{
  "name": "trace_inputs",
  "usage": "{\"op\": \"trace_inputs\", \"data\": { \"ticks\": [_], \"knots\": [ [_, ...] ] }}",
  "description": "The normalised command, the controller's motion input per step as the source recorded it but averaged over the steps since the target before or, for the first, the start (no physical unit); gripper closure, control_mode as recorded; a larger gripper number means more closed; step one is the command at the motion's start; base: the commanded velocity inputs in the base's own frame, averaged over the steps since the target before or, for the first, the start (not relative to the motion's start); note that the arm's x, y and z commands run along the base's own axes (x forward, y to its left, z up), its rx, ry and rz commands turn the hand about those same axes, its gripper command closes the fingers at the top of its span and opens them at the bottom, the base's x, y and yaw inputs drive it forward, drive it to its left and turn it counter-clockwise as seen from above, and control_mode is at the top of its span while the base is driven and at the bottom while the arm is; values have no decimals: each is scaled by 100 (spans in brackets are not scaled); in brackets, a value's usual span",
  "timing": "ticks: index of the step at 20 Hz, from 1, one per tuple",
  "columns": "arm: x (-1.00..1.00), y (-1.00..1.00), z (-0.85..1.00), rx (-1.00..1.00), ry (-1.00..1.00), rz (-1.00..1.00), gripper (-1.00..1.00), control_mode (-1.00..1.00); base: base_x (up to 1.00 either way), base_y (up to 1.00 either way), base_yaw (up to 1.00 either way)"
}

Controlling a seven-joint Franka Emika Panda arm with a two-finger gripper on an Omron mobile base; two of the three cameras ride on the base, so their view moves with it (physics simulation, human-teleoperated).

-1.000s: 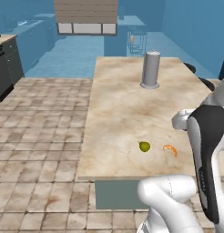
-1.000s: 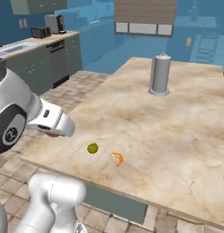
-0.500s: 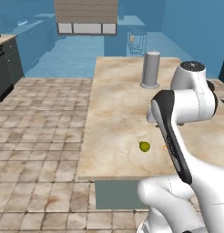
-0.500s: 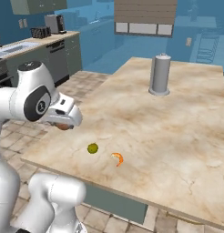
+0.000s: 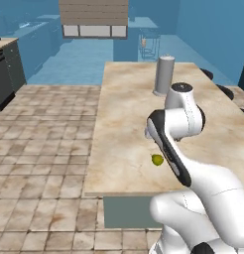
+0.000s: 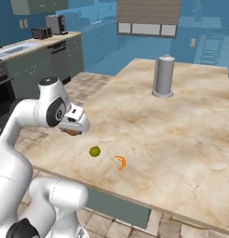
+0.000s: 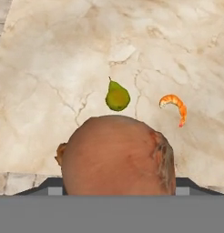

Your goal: Open the fridge, remove the pear, onion, and shrimp, and place them on any counter.

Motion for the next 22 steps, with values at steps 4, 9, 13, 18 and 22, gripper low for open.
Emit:
{"op": "trace_inputs", "data": {
  "ticks": [4,9,13,18,22],
  "knots": [
    [39,16,-68,0,11,0,100,-100,0,0,0],
    [24,9,-56,0,15,0,100,-100,0,0,0],
    [18,5,-63,0,16,0,100,-100,0,0,0],
    [17,12,-64,0,15,0,100,-100,0,0,0],
    [9,19,-54,0,7,0,100,-100,0,0,0]
  ]
}}
